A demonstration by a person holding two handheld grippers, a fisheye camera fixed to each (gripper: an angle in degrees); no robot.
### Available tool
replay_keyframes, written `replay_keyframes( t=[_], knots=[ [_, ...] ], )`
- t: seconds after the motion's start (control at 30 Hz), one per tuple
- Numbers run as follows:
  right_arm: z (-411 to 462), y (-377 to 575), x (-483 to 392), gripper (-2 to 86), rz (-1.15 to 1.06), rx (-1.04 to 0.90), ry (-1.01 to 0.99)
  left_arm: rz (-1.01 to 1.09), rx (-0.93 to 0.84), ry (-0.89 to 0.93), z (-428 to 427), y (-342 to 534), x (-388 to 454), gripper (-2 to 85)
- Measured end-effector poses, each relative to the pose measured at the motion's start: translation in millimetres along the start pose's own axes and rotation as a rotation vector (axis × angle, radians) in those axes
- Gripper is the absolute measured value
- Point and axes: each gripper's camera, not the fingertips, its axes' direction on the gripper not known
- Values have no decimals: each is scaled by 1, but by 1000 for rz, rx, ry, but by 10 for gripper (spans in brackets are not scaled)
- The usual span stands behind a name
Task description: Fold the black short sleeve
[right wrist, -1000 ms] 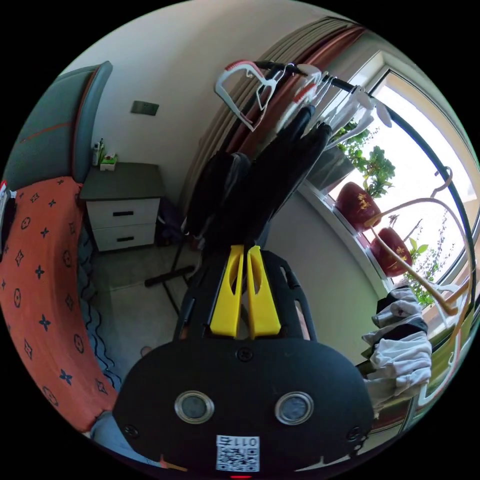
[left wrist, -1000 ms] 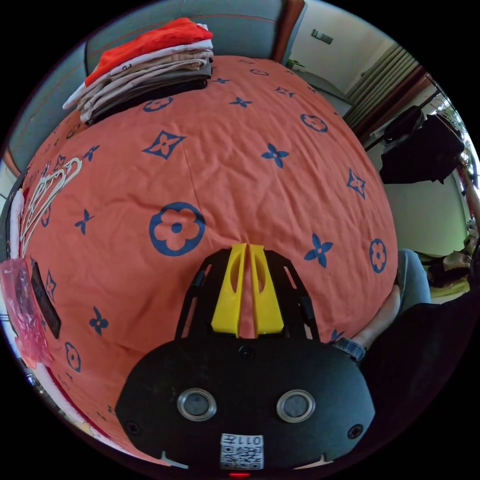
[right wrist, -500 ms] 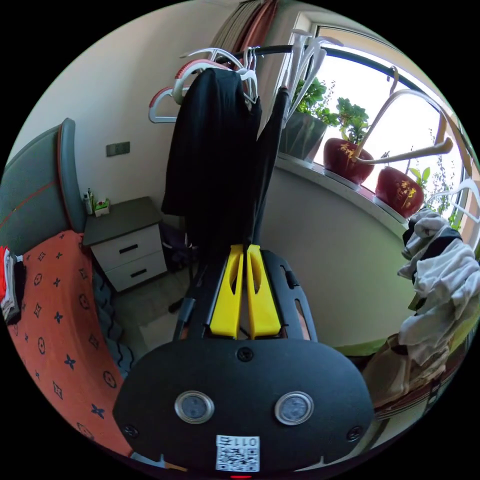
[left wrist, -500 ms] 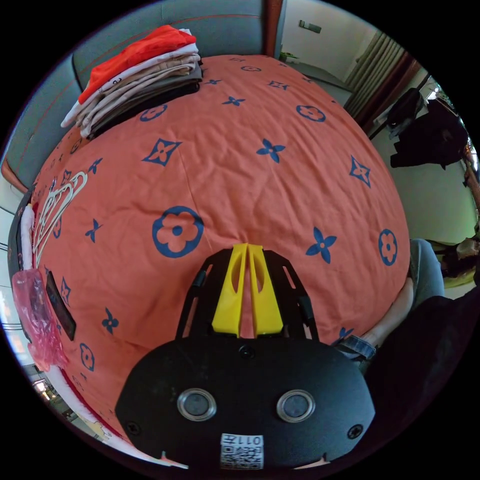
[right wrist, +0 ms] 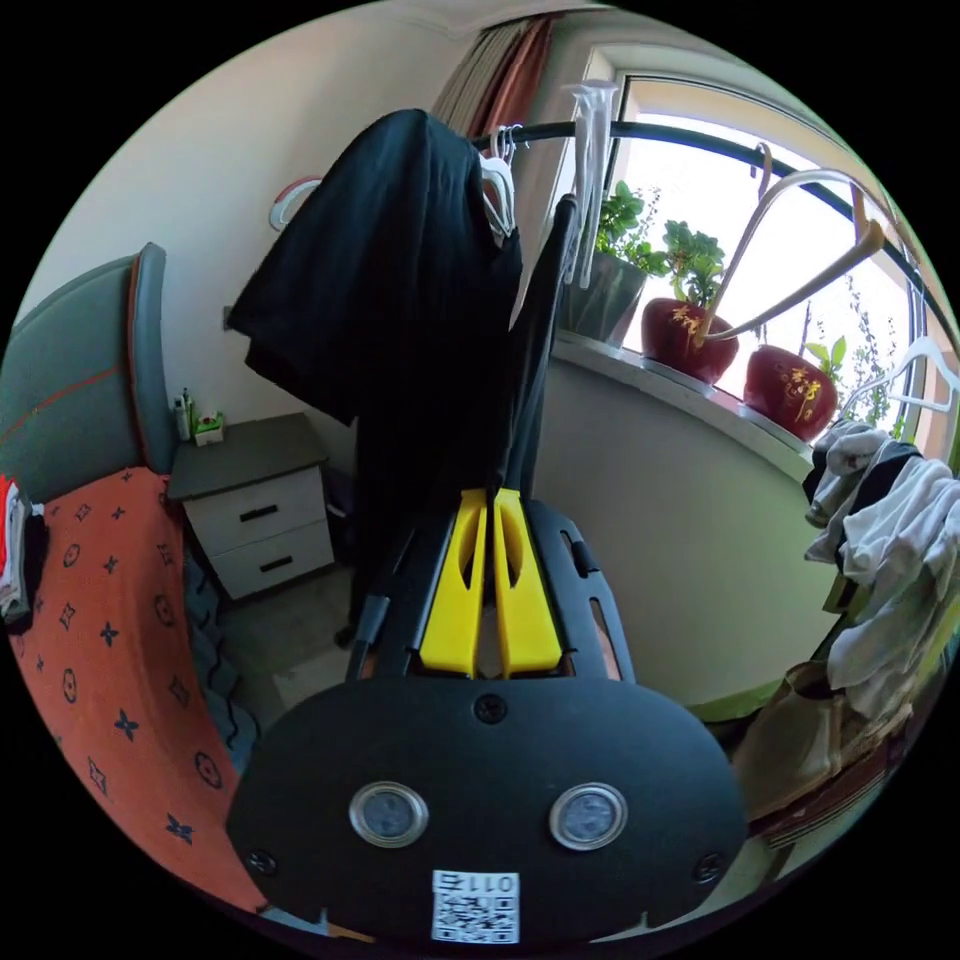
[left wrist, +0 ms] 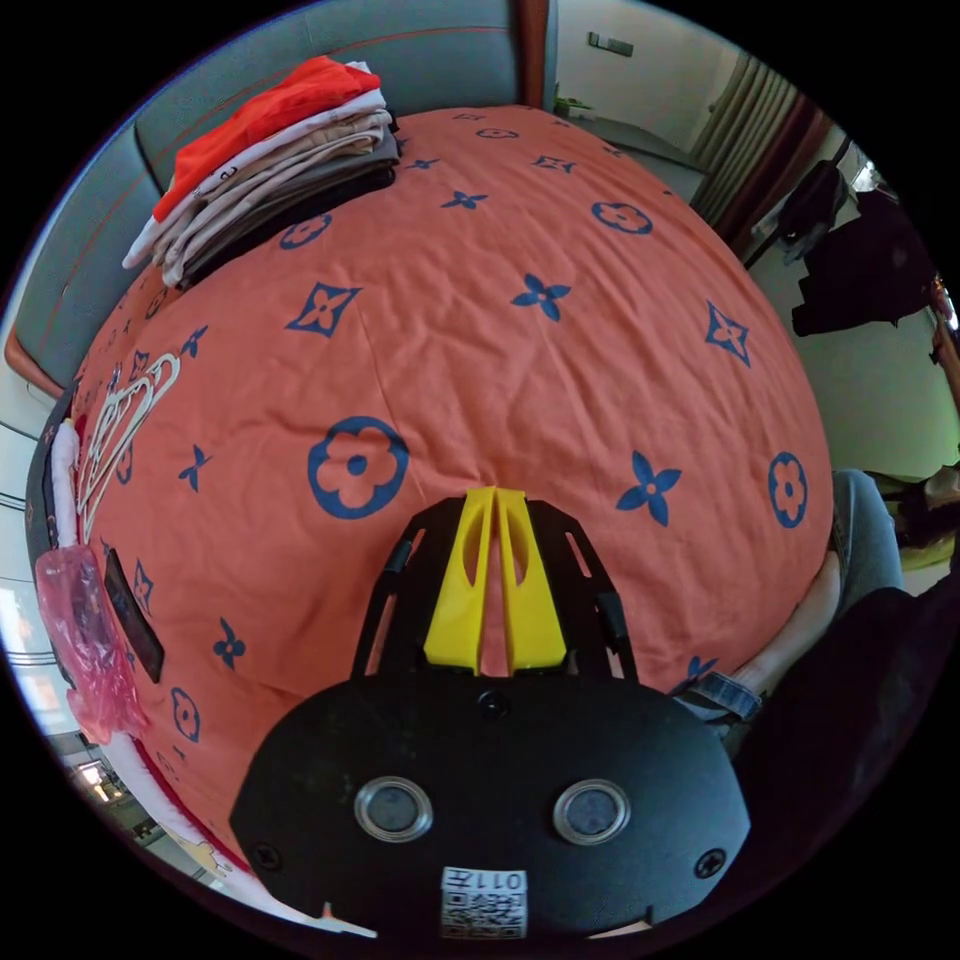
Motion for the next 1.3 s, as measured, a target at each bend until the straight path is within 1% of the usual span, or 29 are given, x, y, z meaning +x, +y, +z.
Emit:
replay_keyframes(
  t=[0.33, 0.43, 0.5, 0.67, 0.8, 0.93, 1.0, 1.1, 1.2, 1.3],
  knots=[
    [-8, 13, 6, 11, 76, -6, -27, 0, 6, -2, 1, 0, -3, 3],
    [-10, 10, 6, 13, 60, -9, -25, 0, 5, -4, 2, -1, -5, 2],
    [-16, 3, 10, 14, 59, -11, -51, 0, 4, -5, 2, -2, -7, 2],
    [-53, -31, 25, 22, 46, 72, -85, 5, -7, -7, 5, -6, -15, 2],
    [-66, -62, 34, 28, 42, 65, -77, -11, -2, 19, 4, -6, -27, 2],
    [-78, -98, 49, 40, 120, 13, -134, -32, 4, 51, 2, -7, -42, 2],
    [-78, -104, 50, 49, 115, -21, -126, -40, 3, 64, 2, -8, -48, 2],
    [-78, -112, 47, 89, 94, -80, -76, -53, 6, 86, 0, -9, -60, 2],
    [-95, -118, 41, 105, 47, -44, -59, -66, 6, 112, 0, -10, -72, 2],
    [-119, -131, 45, 107, 70, -15, -80, -84, 7, 142, -1, -12, -86, 2]
  ],
)
